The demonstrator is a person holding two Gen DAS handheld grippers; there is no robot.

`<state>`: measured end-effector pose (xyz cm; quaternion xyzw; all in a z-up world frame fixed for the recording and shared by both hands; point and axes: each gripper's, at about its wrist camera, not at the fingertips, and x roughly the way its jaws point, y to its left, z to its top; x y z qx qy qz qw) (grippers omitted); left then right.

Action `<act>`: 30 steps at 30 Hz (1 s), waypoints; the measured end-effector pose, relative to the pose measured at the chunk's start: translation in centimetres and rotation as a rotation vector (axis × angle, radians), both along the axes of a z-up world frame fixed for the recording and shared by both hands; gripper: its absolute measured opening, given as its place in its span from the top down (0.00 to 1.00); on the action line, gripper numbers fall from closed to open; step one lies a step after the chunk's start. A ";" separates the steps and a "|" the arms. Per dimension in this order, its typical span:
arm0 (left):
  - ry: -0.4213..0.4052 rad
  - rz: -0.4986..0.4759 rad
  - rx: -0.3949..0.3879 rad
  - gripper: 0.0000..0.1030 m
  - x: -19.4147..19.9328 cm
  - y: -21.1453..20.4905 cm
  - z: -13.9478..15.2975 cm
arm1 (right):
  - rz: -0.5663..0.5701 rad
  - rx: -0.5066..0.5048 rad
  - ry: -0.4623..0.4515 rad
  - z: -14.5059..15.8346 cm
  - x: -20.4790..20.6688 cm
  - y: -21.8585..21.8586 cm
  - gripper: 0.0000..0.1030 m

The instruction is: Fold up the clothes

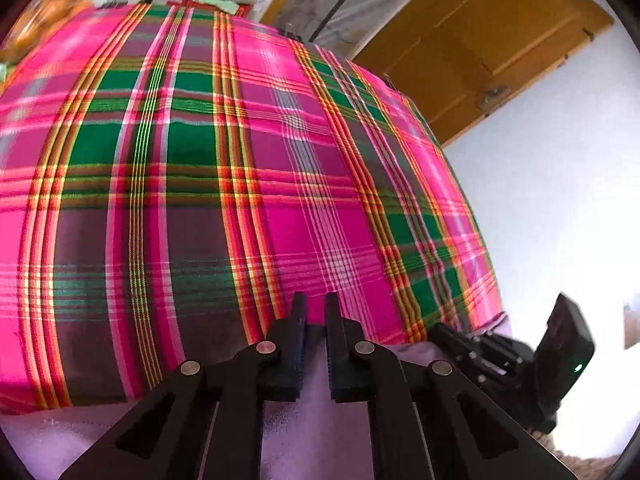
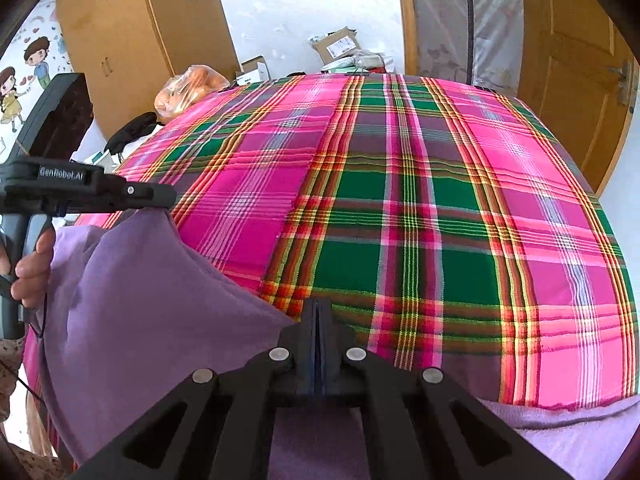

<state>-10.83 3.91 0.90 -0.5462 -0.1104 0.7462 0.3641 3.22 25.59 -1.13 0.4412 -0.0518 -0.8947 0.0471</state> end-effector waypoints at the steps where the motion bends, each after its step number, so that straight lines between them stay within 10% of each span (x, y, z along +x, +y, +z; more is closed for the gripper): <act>1: -0.015 0.009 0.008 0.92 -0.2 -0.4 0.0 | -0.005 0.005 -0.002 0.1 0.0 -0.1 0.98; 10: -0.024 0.260 -0.020 0.78 -0.2 -11.8 2.4 | 0.076 -0.068 0.075 3.5 -1.7 -3.1 0.83; 19: -0.088 0.517 -0.063 0.78 1.1 -22.3 0.2 | 0.206 -0.304 -0.055 2.1 -7.7 -7.4 0.61; 22: -0.109 0.524 -0.030 0.78 1.0 -22.9 -0.6 | 0.179 -0.323 -0.103 0.9 -9.2 -7.6 0.62; 25: -0.099 0.519 -0.017 0.78 1.1 -23.1 -0.8 | 0.173 -0.422 -0.138 0.1 -9.9 -7.3 0.98; 30: -0.116 0.529 0.021 0.78 0.9 -23.5 -1.3 | 0.174 -0.393 -0.088 0.8 -9.1 -7.1 0.98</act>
